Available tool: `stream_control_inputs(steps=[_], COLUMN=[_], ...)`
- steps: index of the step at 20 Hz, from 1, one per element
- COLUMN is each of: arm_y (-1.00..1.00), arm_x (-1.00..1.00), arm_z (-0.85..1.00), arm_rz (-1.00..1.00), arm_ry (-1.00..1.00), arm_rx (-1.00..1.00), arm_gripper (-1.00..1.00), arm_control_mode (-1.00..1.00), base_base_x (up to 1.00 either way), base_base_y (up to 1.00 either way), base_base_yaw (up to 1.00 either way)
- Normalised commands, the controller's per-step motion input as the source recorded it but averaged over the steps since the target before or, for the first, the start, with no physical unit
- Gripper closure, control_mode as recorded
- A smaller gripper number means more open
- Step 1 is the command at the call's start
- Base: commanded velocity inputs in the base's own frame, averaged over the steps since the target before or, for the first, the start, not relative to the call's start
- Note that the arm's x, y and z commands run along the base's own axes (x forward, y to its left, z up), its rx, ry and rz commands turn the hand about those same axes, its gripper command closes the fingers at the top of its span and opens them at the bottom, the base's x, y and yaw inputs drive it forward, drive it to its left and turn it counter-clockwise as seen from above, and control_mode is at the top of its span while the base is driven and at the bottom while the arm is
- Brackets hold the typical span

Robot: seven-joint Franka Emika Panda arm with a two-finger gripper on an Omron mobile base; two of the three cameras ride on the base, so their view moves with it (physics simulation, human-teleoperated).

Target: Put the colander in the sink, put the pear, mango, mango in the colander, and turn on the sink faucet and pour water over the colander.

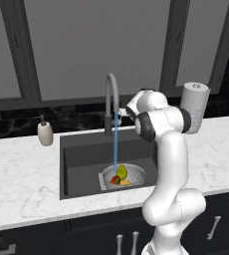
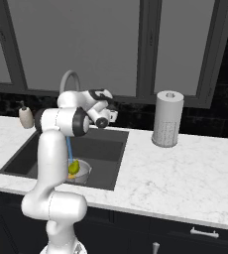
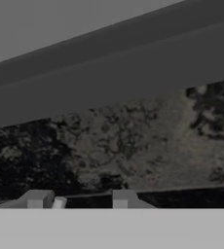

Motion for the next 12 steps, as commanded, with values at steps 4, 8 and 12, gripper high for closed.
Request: stream_control_inputs(steps=[4, 8, 12], arm_y=[-0.46, -0.33, -0.06], arm_x=[0.0, 0.0, -0.06], arm_z=[-0.28, -0.27, -0.07], arm_rz=[-0.01, -0.01, 0.0], arm_ry=[0.11, 0.08, 0.05], arm_rx=[0.0, 0.0, 0.0], arm_gripper=[1.0, 1.0, 1.0], arm_control_mode=[-1.0, -1.0, -1.0], base_base_x=[0.0, 0.0, 0.0], base_base_y=[0.0, 0.0, 0.0], base_base_yaw=[0.0, 0.0, 0.0])
